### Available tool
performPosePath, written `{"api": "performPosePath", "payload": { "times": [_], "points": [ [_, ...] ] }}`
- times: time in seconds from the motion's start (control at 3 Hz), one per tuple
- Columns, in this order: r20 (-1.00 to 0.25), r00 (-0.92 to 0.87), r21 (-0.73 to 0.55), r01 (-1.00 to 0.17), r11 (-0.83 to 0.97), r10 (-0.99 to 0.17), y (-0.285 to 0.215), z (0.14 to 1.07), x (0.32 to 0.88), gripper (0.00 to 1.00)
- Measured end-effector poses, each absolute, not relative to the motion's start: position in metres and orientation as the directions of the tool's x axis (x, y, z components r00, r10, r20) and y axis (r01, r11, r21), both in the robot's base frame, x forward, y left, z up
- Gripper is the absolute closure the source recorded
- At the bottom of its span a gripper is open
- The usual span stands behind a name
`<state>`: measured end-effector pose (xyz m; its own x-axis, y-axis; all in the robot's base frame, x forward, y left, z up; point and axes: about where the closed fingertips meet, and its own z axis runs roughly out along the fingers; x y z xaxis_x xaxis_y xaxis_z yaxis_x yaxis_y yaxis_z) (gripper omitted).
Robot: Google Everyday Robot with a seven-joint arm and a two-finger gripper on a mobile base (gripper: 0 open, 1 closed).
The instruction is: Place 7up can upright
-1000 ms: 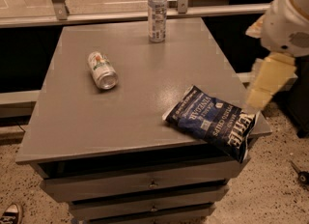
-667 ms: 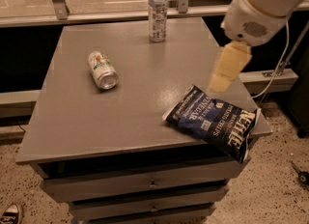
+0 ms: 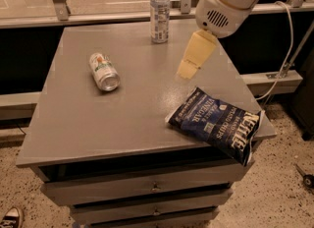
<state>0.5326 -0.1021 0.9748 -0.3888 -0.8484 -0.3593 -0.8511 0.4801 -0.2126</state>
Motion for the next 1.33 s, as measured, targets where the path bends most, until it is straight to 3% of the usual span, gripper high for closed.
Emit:
{"api": "performPosePath", "payload": {
  "times": [0.67,1.33],
  "points": [
    [-0.415,-0.41,-0.174,-0.841,0.513,-0.812,-0.078,0.972,0.551,0.0],
    [-0.533,-0.496,0.04,-0.824,0.565,-0.685,0.043,0.965,0.615,0.0]
  ]
}}
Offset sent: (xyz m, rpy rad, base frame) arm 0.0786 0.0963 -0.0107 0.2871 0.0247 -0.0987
